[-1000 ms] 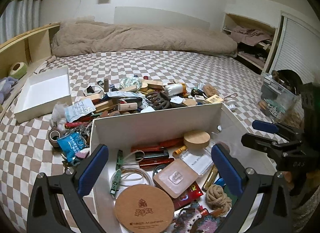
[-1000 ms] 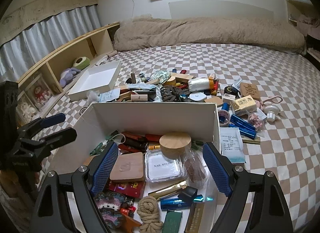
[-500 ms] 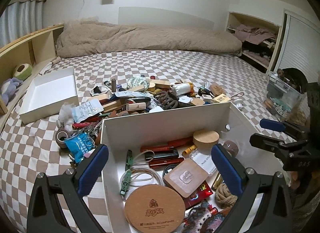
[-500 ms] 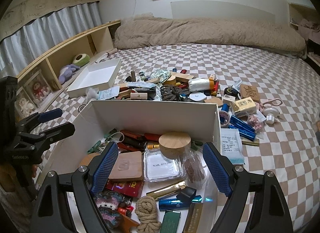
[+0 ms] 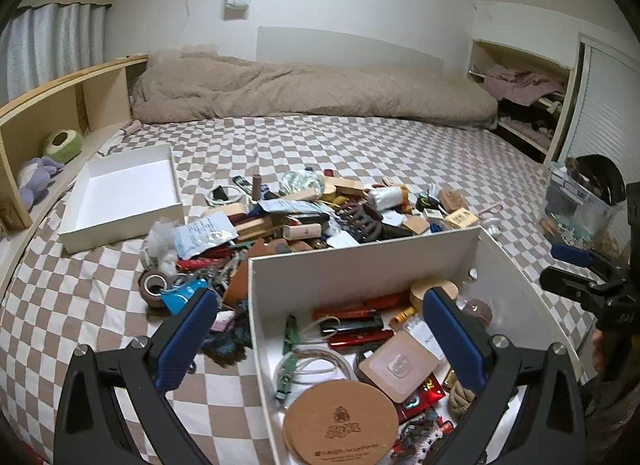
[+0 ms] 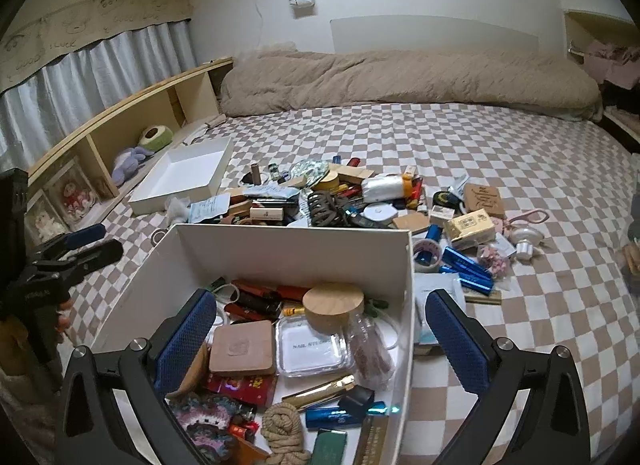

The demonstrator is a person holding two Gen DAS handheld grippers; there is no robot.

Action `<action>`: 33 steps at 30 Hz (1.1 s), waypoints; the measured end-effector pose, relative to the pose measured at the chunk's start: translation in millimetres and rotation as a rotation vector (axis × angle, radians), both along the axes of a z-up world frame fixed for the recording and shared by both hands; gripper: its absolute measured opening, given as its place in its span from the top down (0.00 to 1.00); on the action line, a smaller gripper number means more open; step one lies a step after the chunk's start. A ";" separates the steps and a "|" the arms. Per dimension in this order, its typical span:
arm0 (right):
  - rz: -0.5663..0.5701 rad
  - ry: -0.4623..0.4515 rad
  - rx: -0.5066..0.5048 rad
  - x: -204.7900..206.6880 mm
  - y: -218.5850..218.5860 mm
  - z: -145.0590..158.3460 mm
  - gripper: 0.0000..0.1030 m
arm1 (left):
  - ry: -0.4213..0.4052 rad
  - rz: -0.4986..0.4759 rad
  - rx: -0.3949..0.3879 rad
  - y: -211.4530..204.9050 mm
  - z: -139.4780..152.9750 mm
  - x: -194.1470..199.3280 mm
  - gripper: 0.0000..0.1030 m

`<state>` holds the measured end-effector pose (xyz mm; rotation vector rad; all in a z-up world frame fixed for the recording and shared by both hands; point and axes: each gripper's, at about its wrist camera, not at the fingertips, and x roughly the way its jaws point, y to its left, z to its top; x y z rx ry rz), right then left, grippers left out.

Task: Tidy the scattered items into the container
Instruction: 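Move both open tools back from the box toward the pile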

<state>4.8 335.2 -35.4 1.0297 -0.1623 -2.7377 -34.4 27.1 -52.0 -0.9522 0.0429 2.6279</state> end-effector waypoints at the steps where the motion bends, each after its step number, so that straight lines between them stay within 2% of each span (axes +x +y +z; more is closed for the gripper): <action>1: -0.003 0.004 0.004 -0.4 1.4 1.5 0.00 | 0.003 0.002 -0.004 -2.0 1.4 -1.0 0.00; 8: -0.034 0.032 0.008 -7.0 20.7 16.3 0.00 | 0.041 0.074 -0.007 -30.2 11.9 -8.8 0.00; 16: -0.085 0.089 0.006 -14.6 49.5 42.6 0.00 | 0.061 0.144 0.047 -66.8 22.2 -16.0 0.00; 20: -0.111 0.115 -0.007 -26.1 63.9 50.8 0.00 | 0.081 0.159 0.031 -74.5 25.2 -18.6 0.00; 25: -0.158 0.119 -0.014 -45.7 78.9 49.3 0.00 | 0.074 0.178 0.028 -85.7 19.7 -27.6 0.00; 33: -0.251 0.080 -0.051 -68.9 106.2 20.3 0.00 | -0.028 0.241 0.069 -108.0 -17.1 -59.3 0.00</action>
